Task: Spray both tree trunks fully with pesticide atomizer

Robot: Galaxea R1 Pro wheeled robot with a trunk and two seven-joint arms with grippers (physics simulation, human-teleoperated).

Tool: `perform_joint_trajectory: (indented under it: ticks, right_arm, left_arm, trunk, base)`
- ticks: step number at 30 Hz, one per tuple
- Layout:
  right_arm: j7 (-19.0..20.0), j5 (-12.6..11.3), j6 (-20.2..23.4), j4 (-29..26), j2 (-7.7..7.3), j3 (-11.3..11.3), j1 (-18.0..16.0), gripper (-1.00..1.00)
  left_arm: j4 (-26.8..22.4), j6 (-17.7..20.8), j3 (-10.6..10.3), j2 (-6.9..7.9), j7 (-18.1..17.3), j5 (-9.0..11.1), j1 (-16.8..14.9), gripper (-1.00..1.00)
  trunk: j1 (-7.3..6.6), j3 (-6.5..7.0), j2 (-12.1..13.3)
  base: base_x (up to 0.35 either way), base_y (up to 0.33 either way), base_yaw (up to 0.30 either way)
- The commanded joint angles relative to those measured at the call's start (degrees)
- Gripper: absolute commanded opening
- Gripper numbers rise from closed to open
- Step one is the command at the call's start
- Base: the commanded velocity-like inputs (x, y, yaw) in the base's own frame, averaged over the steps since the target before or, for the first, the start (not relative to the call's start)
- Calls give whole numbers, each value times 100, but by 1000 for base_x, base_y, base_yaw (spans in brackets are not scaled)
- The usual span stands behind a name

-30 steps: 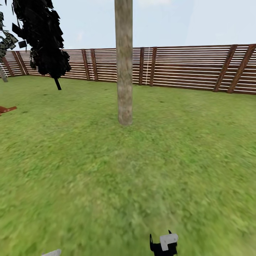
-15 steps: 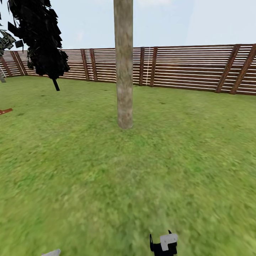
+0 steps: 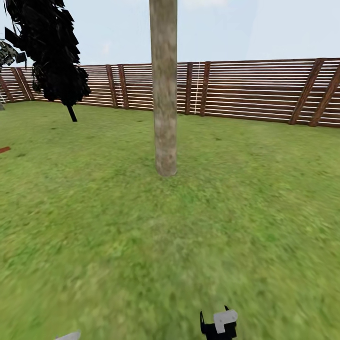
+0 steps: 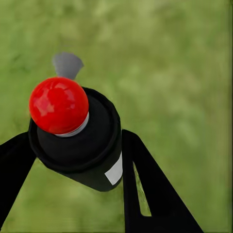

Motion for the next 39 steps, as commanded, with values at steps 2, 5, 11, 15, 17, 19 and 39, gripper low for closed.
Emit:
perform_joint_trajectory:
  ticks: [2,5,11,15,17,19,39]
  right_arm:
    - [5,0,1,12,-1,1,0,100]
    - [8,8,1,70,-4,1,0,100]
    - [-2,2,0,81,-67,1,0,100]
    - [-8,0,-6,80,-83,1,0,100]
    - [-9,0,-7,82,-84,1,0,100]
    - [-9,-6,-7,81,-90,1,0,100]
    - [-18,-17,-7,85,-101,1,2,100]
  left_arm:
    - [-1,0,2,1,0,-1,0,-100]
    - [-1,0,1,2,0,-1,0,-100]
    - [-2,0,-3,-4,0,-17,0,-100]
    - [0,0,1,-4,0,-21,0,-100]
    - [1,0,2,0,0,-13,0,-100]
    - [1,0,4,8,0,-7,0,-100]
    - [1,0,5,11,0,-1,0,-100]
  trunk:
    - [0,0,0]
    - [0,0,0]
    - [0,0,0]
    - [0,0,0]
    - [0,0,0]
    - [0,0,0]
    - [0,0,0]
  base:
    - [344,0,0]
    - [344,0,0]
    - [344,0,0]
    - [344,0,0]
    - [344,0,0]
    - [344,0,0]
    - [344,0,0]
